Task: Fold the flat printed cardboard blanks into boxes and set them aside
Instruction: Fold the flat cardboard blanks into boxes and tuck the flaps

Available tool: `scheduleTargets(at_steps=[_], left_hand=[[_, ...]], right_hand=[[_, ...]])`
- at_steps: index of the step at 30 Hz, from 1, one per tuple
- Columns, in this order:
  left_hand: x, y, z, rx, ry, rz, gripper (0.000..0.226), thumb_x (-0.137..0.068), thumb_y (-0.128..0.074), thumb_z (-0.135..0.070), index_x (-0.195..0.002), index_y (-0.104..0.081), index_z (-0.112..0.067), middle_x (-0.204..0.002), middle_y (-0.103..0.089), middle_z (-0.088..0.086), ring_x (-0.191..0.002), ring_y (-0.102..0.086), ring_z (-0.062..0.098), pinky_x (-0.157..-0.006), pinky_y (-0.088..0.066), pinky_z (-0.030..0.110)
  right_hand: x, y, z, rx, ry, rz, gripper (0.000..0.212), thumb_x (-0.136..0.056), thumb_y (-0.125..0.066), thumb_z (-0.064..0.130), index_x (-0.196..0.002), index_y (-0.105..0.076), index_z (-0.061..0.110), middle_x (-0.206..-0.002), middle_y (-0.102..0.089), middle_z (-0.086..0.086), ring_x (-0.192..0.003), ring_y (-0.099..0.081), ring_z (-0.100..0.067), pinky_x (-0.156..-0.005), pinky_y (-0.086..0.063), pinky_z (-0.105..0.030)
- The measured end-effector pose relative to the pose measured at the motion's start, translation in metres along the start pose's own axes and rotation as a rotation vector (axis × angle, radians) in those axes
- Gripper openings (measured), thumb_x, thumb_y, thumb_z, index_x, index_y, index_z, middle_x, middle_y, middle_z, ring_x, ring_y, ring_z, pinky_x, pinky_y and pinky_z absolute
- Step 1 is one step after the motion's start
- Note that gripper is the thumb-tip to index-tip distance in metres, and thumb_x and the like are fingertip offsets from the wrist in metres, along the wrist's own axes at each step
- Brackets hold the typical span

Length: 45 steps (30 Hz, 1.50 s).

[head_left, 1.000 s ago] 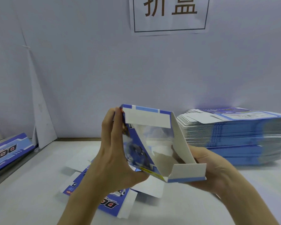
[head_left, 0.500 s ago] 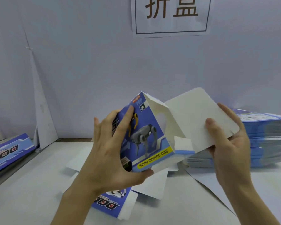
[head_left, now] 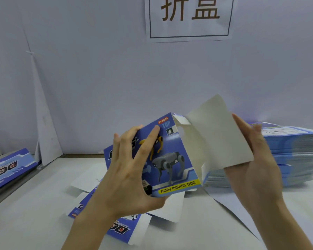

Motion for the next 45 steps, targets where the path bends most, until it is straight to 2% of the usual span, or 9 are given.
scheduleTargets(at_steps=[5,11,17,21,25,29,33,38,45], left_hand=[[0.001,0.003,0.003,0.008,-0.015,-0.035,0.118,-0.054,-0.076,-0.050,-0.151,-0.013,-0.025,-0.145,-0.023,0.008,-0.132,-0.018,0.010,-0.099,-0.035,0.070],[0.002,0.009,0.007,-0.044,-0.036,-0.057,0.121,-0.050,-0.078,-0.047,-0.150,-0.014,-0.024,-0.143,-0.020,0.004,-0.134,-0.017,0.011,-0.096,-0.036,0.072],[0.002,-0.006,-0.002,-0.037,-0.015,-0.012,0.118,-0.060,-0.065,-0.062,-0.150,0.005,-0.033,-0.152,-0.006,0.009,-0.146,-0.009,0.022,-0.113,-0.006,0.067],[0.000,-0.005,-0.006,0.050,0.048,-0.069,0.120,-0.060,-0.066,-0.065,-0.150,0.002,-0.027,-0.151,-0.012,0.018,-0.141,-0.017,0.022,-0.105,-0.026,0.069],[0.000,-0.004,-0.004,0.055,0.030,-0.093,0.122,-0.057,-0.075,-0.055,-0.151,-0.001,-0.028,-0.149,-0.013,0.015,-0.131,-0.014,-0.011,-0.101,-0.035,0.068],[0.003,-0.006,0.001,0.079,0.044,-0.056,0.130,-0.052,-0.078,-0.050,-0.149,0.008,-0.043,-0.148,-0.006,-0.002,-0.137,-0.013,0.001,-0.102,-0.037,0.064],[0.003,-0.007,0.000,0.074,0.039,-0.031,0.124,-0.053,-0.071,-0.055,-0.151,0.002,-0.039,-0.147,-0.008,-0.003,-0.137,-0.020,0.014,-0.097,-0.042,0.064],[0.002,-0.006,-0.004,-0.055,-0.023,-0.021,0.119,-0.054,-0.065,-0.056,-0.152,-0.004,-0.029,-0.147,-0.015,0.008,-0.141,0.004,0.000,-0.095,-0.039,0.070],[0.002,-0.001,-0.002,0.011,0.022,-0.044,0.119,-0.057,-0.070,-0.060,-0.152,-0.002,-0.033,-0.150,-0.011,0.005,-0.138,-0.024,0.029,-0.100,-0.039,0.065]], right_hand=[[0.006,-0.012,-0.015,0.020,-0.211,0.159,0.034,-0.073,-0.059,0.047,-0.092,-0.080,0.028,-0.096,-0.076,0.001,-0.084,-0.072,-0.011,-0.068,-0.058,-0.024],[-0.002,0.006,0.000,0.476,0.095,0.023,0.039,-0.101,-0.046,0.017,-0.093,-0.074,0.043,-0.084,-0.072,0.012,-0.078,-0.061,-0.007,-0.070,-0.050,-0.029],[-0.003,0.009,0.006,0.449,0.095,-0.008,0.020,-0.088,-0.065,0.045,-0.085,-0.076,0.028,-0.077,-0.068,0.012,-0.071,-0.057,-0.008,-0.061,-0.047,-0.018],[0.000,0.010,0.008,0.396,0.106,-0.090,0.025,-0.075,-0.064,0.045,-0.084,-0.078,0.027,-0.079,-0.069,0.006,-0.076,-0.057,-0.013,-0.069,-0.044,-0.031],[-0.002,0.010,0.006,0.397,-0.012,0.003,0.030,-0.078,-0.075,0.040,-0.088,-0.073,0.012,-0.082,-0.064,-0.003,-0.077,-0.052,-0.018,-0.068,-0.038,-0.032],[-0.001,0.010,0.003,0.367,-0.025,-0.026,0.025,-0.073,-0.067,0.038,-0.089,-0.080,0.025,-0.084,-0.074,0.005,-0.075,-0.061,-0.010,-0.061,-0.048,-0.018],[0.000,0.007,0.004,0.382,-0.039,0.004,0.038,-0.069,-0.066,0.047,-0.095,-0.078,0.022,-0.088,-0.075,0.000,-0.077,-0.062,-0.014,-0.067,-0.047,-0.026],[0.001,0.003,0.003,0.389,0.015,-0.014,0.022,-0.076,-0.064,0.039,-0.088,-0.080,0.031,-0.087,-0.076,0.006,-0.077,-0.064,-0.006,-0.067,-0.052,-0.019],[0.005,-0.009,-0.006,0.225,-0.122,0.175,0.022,-0.079,-0.069,0.039,-0.092,-0.078,0.024,-0.081,-0.070,0.008,-0.070,-0.063,-0.005,-0.055,-0.049,-0.015]])
Point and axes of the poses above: each hand's wrist, its own x-axis away from the middle knuckle, its own y-axis out of the back of the hand, z = x × y, the point moved 6 cm from there along -x, towards the middle knuckle
